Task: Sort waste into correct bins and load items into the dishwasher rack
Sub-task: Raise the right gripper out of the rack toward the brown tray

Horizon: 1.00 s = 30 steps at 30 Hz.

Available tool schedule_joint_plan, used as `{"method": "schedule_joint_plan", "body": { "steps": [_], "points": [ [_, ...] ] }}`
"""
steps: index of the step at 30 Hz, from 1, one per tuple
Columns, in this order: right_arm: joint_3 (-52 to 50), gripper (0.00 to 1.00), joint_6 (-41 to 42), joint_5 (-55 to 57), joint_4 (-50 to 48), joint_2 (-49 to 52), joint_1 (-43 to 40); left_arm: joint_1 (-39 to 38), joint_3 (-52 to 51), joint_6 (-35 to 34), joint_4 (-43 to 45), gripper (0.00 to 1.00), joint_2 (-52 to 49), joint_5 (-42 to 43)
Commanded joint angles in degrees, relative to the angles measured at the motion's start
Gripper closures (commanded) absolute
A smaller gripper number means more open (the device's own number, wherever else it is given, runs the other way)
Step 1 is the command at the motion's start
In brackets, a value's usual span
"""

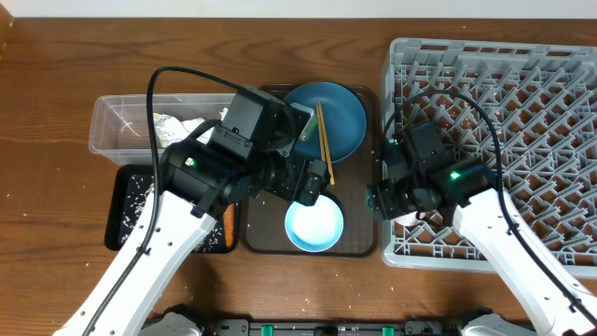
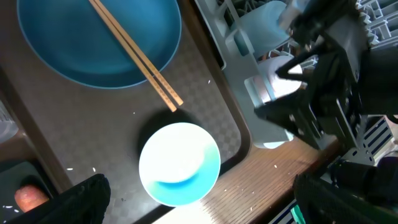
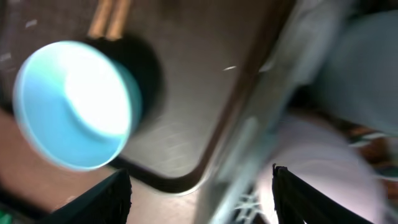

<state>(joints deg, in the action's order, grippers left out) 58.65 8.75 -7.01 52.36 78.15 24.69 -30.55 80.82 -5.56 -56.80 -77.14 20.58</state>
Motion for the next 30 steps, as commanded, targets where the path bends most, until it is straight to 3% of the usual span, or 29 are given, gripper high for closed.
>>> {"method": "schedule_joint_plan", "body": {
  "steps": [1, 15, 23, 25, 27, 30],
  "points": [
    [-0.31, 0.30, 3.37, 8.22, -2.19, -0.48, 0.90, 0.00, -0.04, 0.39, -0.15, 0.04, -0.07, -0.55],
    [-0.31, 0.36, 7.39, 8.50, -9.94, 5.81, 0.90, 0.00, -0.04, 0.39, -0.17, 0.04, -0.07, -0.55],
    [-0.31, 0.67, 7.52, 12.07, -9.25, 8.33, 0.90, 0.00, -0.04, 0.39, -0.15, 0.04, -0.07, -0.55],
    [-0.31, 0.69, 7.52, 13.20, -8.55, 8.33, 0.87, 0.00, -0.04, 0.39, -0.15, 0.03, -0.07, -0.55],
    [-0.31, 0.82, 7.52, 14.53, -7.54, 8.33, 0.74, 0.00, -0.04, 0.37, -0.15, 0.03, -0.07, -0.55],
    [-0.31, 0.85, 7.52, 16.00, -6.32, 8.33, 0.68, 0.00, -0.04, 0.39, -0.15, 0.04, -0.07, -0.55]
  ]
}}
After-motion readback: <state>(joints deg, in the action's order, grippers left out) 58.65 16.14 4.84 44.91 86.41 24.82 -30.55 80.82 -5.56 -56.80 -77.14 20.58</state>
